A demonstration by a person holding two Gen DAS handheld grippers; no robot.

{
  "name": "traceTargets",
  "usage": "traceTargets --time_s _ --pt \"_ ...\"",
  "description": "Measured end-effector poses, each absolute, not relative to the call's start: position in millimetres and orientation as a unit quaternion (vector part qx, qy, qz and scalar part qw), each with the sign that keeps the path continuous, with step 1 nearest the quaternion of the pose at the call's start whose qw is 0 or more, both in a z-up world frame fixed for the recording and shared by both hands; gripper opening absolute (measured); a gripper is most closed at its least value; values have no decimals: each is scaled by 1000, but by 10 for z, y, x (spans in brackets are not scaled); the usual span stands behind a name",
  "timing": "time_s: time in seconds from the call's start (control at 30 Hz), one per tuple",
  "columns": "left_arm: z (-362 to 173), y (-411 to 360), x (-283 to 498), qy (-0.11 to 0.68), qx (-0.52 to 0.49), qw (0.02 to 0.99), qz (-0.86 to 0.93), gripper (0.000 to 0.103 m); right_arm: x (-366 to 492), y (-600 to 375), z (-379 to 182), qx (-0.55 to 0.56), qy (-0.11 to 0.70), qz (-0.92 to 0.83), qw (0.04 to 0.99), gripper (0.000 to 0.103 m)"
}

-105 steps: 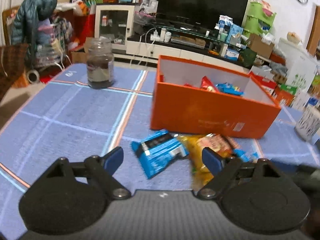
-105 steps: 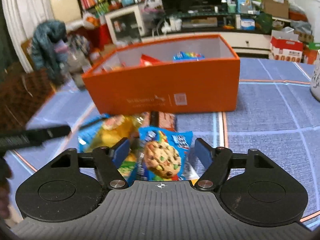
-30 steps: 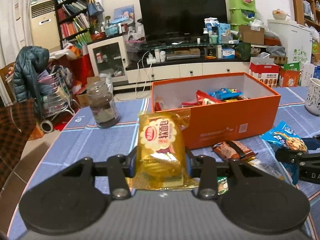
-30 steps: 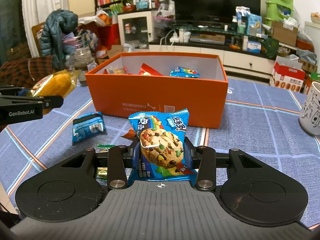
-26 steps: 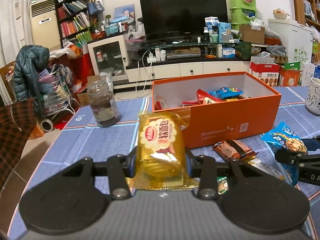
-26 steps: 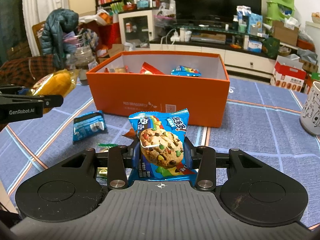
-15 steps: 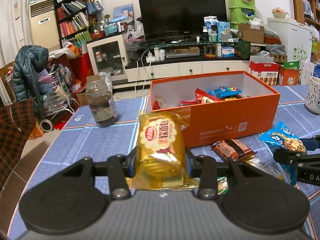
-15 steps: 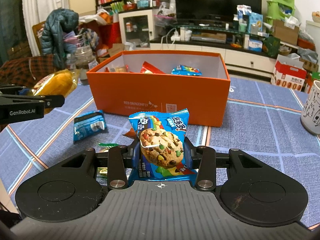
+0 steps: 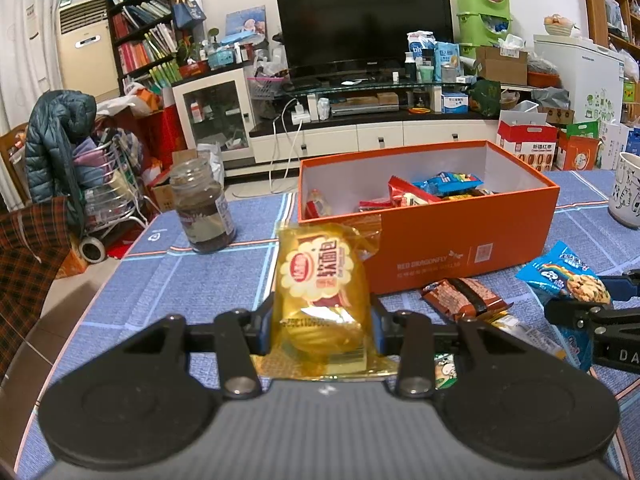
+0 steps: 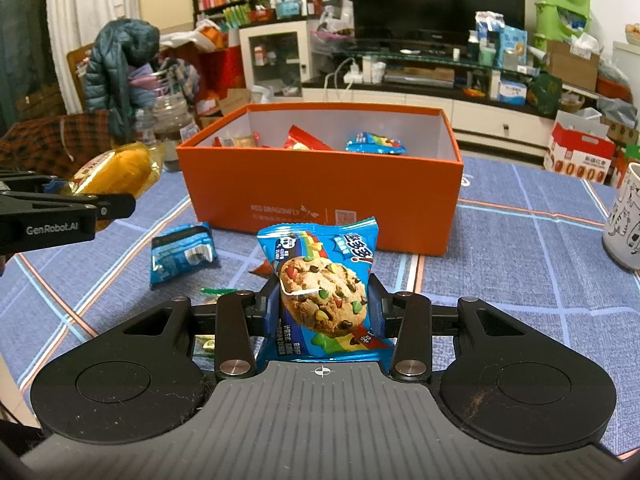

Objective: Organize snacks
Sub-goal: 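Lift and hold both packets above the table beside the box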

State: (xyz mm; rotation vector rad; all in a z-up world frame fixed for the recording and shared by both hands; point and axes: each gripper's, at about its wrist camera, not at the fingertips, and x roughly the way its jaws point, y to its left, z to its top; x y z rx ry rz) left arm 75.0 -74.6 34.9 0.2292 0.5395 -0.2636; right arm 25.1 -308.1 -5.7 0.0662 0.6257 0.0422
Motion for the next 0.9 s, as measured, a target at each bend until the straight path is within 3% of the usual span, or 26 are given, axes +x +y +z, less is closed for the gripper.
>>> traceTargets --time_s 0.9 --pt "329 -798 749 264 115 948 -132 40 226 -3053 -48 34 306 27 951 27"
